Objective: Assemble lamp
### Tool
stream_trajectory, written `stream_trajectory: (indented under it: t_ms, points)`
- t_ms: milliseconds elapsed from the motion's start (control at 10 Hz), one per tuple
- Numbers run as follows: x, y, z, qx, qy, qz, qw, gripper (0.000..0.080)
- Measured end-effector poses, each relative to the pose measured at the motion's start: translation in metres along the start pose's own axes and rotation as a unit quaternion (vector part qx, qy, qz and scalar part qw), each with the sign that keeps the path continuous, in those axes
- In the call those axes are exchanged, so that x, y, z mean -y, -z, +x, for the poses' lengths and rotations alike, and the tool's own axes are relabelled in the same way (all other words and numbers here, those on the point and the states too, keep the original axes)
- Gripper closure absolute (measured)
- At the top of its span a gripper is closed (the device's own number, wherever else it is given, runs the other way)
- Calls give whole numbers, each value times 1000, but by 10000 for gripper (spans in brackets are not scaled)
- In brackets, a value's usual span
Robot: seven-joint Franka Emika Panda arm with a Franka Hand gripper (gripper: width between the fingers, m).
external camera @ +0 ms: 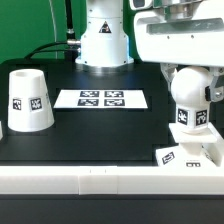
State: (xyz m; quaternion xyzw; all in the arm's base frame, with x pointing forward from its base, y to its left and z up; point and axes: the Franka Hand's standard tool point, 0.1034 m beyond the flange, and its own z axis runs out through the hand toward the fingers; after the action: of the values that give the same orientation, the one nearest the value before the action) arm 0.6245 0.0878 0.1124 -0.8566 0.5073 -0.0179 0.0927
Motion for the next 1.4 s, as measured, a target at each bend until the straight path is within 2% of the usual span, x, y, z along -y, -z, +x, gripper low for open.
stream_trajectory:
  t_ms: [100,300,500,1000,1300,1400]
  points:
    - [0,0,0,0,24,0,1000,122]
    - [2,3,-3,2,106,-2,994,104]
    - [1,3,2,-1,247,1,969,101]
    - [-1,2,4,-2,408,-2,913,101]
    - [3,1,-7,-11,559,-22,829,101]
    - [5,1,-9,-17,618,-34,785,101]
